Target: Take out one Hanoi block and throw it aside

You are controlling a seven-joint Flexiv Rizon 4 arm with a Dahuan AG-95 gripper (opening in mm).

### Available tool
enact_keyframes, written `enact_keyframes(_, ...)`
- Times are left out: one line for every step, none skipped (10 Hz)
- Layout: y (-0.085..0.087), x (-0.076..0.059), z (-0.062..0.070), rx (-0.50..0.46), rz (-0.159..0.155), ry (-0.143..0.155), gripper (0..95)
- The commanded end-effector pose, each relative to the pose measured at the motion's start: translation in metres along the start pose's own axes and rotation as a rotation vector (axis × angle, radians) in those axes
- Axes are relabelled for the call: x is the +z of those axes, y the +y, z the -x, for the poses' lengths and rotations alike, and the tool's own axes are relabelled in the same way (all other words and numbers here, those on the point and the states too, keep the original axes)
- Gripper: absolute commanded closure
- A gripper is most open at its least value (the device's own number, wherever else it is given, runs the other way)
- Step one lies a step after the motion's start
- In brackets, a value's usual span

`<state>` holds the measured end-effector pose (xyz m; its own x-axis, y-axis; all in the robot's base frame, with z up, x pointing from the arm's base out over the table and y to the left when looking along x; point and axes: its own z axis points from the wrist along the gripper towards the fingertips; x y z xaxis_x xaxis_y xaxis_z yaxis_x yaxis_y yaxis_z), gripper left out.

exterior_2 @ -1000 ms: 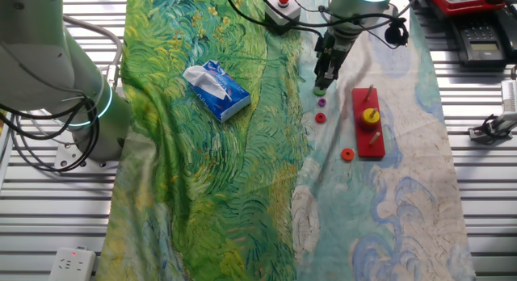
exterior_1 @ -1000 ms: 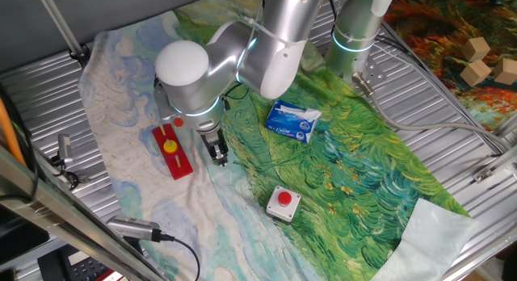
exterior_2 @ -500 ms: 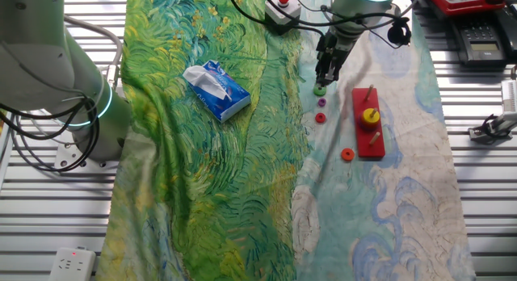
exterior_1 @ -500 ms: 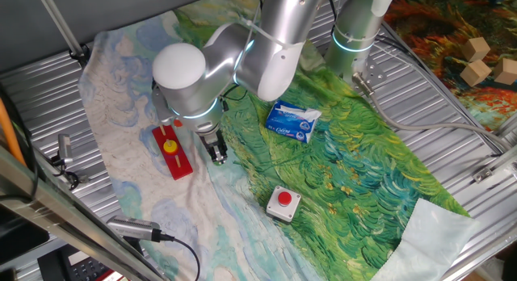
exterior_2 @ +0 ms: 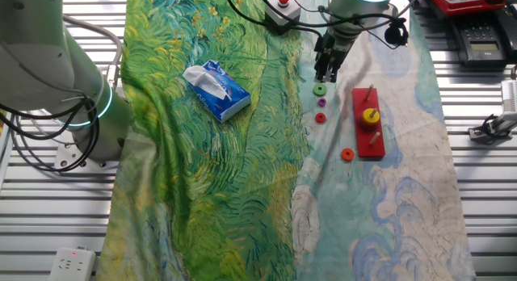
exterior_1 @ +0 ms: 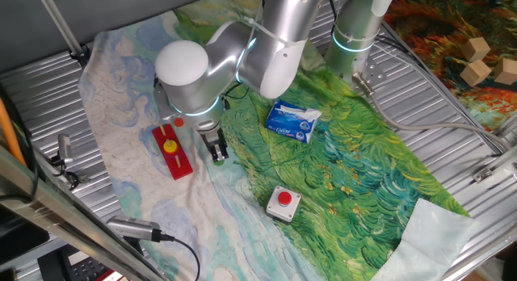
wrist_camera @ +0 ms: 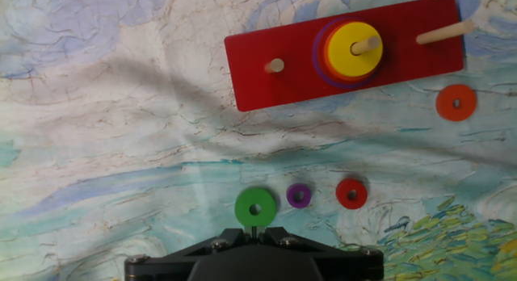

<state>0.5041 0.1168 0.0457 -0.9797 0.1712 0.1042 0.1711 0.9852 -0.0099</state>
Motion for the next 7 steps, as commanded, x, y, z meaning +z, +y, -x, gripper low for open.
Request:
enact_keyframes(0.0003,-0.0003,0.0002,0.028,0.000,0.004,95.0)
enact_keyframes(0.0003,-0.0003,0.0002,0.028,0.000,0.004,95.0)
enact_keyframes(0.0003,-0.0003,0.0002,0.028,0.000,0.004,95.0)
enact_keyframes(0.0003,-0.0003,0.0002,0.028,0.000,0.004,95.0)
enact_keyframes(0.0003,-0.0003,0.0002,0.028,0.000,0.004,95.0)
enact_keyframes(0.0003,-0.0003,0.0002,0.028,0.000,0.004,95.0)
enact_keyframes(0.0003,-0.0003,0.0002,0.028,0.000,0.004,95.0)
